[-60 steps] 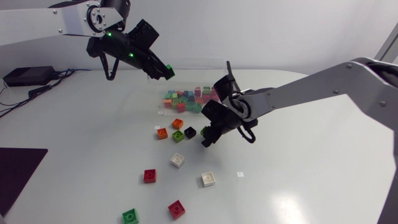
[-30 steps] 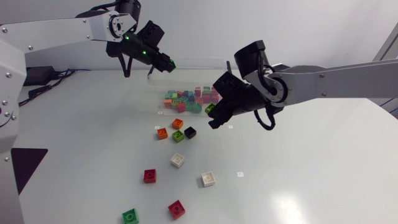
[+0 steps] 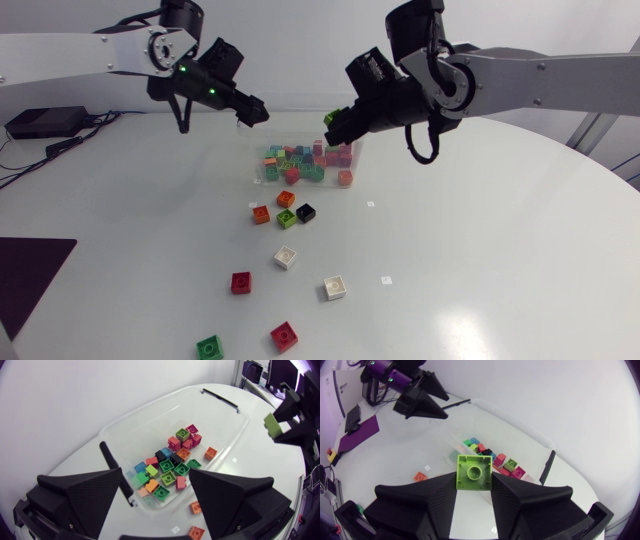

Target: Place the duplo bricks in the container

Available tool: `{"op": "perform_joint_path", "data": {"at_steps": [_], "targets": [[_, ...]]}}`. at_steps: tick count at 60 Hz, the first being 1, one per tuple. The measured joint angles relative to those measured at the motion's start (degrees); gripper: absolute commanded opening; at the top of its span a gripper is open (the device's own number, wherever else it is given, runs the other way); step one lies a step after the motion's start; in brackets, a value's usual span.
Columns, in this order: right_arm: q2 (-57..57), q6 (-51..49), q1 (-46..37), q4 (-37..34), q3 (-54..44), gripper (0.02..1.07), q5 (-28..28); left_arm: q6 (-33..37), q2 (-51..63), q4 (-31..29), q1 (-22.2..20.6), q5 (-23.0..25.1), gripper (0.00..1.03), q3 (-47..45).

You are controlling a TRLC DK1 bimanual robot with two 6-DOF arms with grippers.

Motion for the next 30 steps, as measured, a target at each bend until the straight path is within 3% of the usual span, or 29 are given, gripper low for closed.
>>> {"op": "perform_joint_path", "data": {"at_steps": [17,30], "targets": [[7.34,3.82,-0.31,0.22,8.52,0.28,1.6,6.71,-13.4,2.01,2.08,2.49,0.98,-15.34],[11.89,5.88,-0.24,-0.02,13.77,0.28,3.19,11.98,-14.82,1.95,2.08,3.26,0.98,-22.18]]}}
